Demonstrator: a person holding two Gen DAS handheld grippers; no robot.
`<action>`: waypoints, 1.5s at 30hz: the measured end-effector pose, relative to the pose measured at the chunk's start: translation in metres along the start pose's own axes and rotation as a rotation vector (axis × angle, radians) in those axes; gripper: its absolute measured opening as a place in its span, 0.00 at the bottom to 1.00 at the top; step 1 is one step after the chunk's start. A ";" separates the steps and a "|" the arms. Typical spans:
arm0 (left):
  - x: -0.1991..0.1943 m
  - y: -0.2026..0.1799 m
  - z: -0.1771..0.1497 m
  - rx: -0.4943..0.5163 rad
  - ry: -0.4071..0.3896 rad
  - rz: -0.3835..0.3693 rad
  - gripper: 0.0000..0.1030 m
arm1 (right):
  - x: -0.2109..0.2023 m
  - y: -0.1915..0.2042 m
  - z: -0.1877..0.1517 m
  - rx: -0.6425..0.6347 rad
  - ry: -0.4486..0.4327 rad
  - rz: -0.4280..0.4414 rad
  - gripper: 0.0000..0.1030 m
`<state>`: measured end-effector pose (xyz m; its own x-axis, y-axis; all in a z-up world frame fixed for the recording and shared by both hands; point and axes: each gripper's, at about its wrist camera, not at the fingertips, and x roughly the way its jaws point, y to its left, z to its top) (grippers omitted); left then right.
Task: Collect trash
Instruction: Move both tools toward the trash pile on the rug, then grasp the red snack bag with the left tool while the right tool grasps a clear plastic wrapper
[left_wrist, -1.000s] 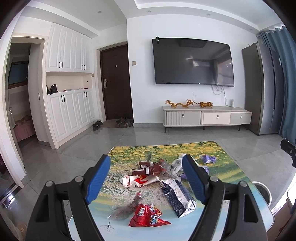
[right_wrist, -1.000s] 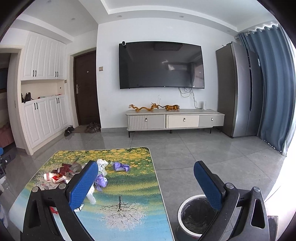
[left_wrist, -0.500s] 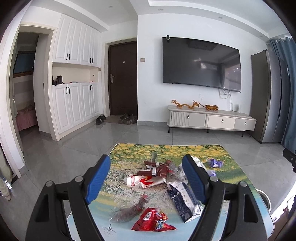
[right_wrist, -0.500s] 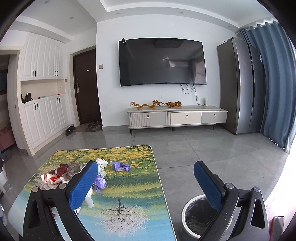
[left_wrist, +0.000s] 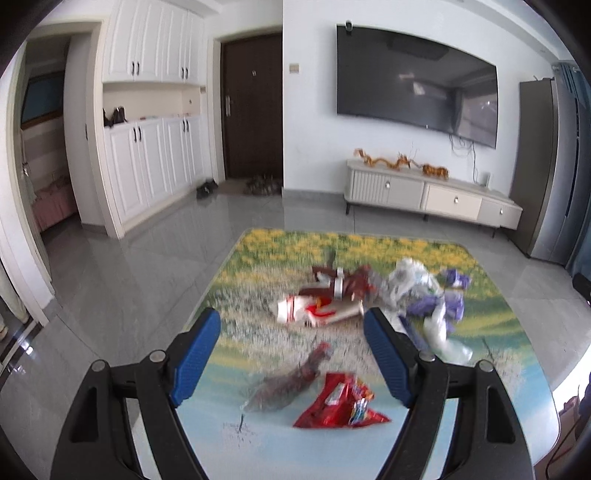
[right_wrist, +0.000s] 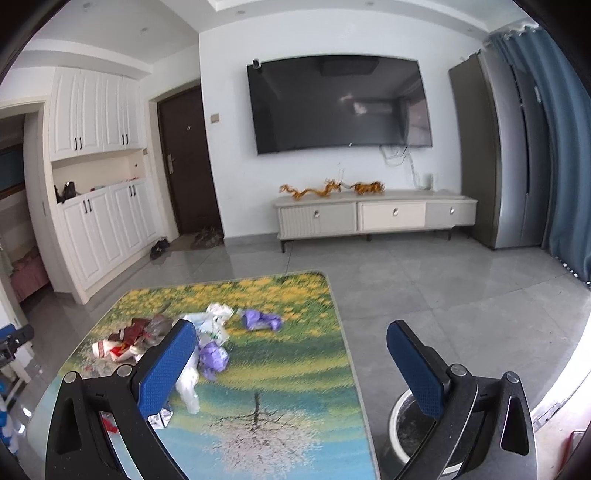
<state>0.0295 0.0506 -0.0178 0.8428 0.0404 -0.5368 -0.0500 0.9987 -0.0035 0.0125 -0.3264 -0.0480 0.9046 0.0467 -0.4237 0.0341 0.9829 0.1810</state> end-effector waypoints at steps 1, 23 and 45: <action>0.004 0.000 -0.004 0.004 0.017 -0.009 0.77 | 0.003 0.002 0.000 -0.004 0.009 0.007 1.00; 0.081 -0.019 -0.056 0.030 0.299 -0.197 0.75 | 0.108 0.062 -0.036 -0.136 0.343 0.255 0.65; 0.054 -0.031 -0.052 0.063 0.274 -0.291 0.14 | 0.120 0.087 -0.064 -0.218 0.459 0.431 0.07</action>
<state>0.0488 0.0205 -0.0910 0.6424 -0.2455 -0.7260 0.2096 0.9675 -0.1417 0.0972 -0.2236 -0.1397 0.5433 0.4677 -0.6972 -0.4206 0.8704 0.2561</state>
